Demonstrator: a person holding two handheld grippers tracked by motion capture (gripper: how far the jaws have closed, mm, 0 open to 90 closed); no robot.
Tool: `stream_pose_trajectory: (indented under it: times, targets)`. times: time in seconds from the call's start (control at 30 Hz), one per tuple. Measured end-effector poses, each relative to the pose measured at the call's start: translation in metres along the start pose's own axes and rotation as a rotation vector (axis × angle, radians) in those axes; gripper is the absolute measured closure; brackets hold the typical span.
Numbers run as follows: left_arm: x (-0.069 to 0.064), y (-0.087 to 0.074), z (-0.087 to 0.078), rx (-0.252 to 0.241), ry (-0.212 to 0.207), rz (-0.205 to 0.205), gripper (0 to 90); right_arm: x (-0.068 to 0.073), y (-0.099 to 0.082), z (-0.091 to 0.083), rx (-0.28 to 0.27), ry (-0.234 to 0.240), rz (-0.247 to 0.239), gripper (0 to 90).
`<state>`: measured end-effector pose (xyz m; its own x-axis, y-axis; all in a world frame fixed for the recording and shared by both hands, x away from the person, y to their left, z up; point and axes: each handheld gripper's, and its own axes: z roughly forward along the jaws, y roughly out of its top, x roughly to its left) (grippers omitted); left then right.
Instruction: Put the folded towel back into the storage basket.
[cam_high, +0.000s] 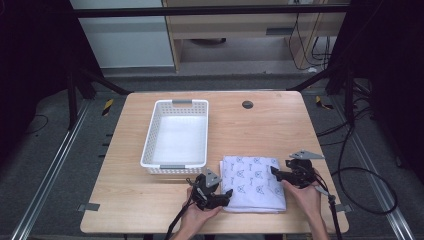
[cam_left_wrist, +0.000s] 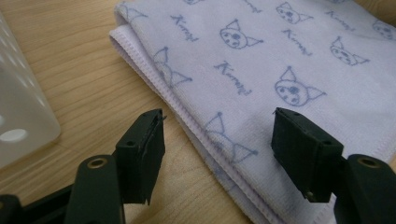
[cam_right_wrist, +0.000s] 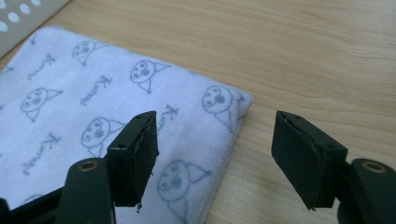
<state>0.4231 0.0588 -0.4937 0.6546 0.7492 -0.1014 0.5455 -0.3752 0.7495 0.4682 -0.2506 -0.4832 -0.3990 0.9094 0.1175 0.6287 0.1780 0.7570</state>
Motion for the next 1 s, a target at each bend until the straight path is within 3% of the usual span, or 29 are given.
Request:
stream_pose_trajectory:
  times: [0.2, 0.3, 0.4, 0.5, 0.53, 0.6, 0.7, 0.87, 1.0]
  targets:
    - [-0.001, -0.002, 0.001, 0.006, -0.017, -0.022, 33.8, 0.001, -0.002, 0.012, 0.044, 0.009, 0.000, 35.2]
    - [-0.002, 0.000, -0.001, 0.005, -0.045, -0.034, 32.4, 0.002, -0.002, 0.012, 0.041, 0.007, 0.006, 35.5]
    - [-0.006, -0.001, 0.001, 0.015, -0.038, -0.034, 32.5, 0.002, -0.003, 0.013, 0.043, 0.005, 0.004, 35.5]
    - [-0.007, -0.002, 0.004, 0.026, -0.034, -0.039, 32.4, 0.001, -0.006, 0.015, 0.045, 0.011, 0.023, 36.0]
    - [-0.004, -0.002, 0.005, 0.035, -0.048, -0.063, 32.0, 0.000, -0.006, 0.016, 0.044, 0.022, 0.039, 36.4]
    - [-0.002, -0.003, 0.007, 0.037, -0.058, -0.066, 31.9, -0.001, -0.007, 0.017, 0.049, 0.029, 0.055, 36.4]
    - [-0.004, -0.003, 0.007, 0.043, -0.042, -0.048, 32.0, -0.002, -0.008, 0.018, 0.048, 0.043, 0.072, 36.5]
    - [-0.006, -0.001, 0.007, 0.058, -0.029, -0.044, 32.3, 0.000, -0.008, 0.018, 0.052, 0.042, 0.061, 42.3]
    - [-0.010, -0.001, 0.007, 0.055, -0.030, -0.049, 39.8, 0.002, -0.007, 0.019, 0.059, 0.063, 0.070, 52.4]
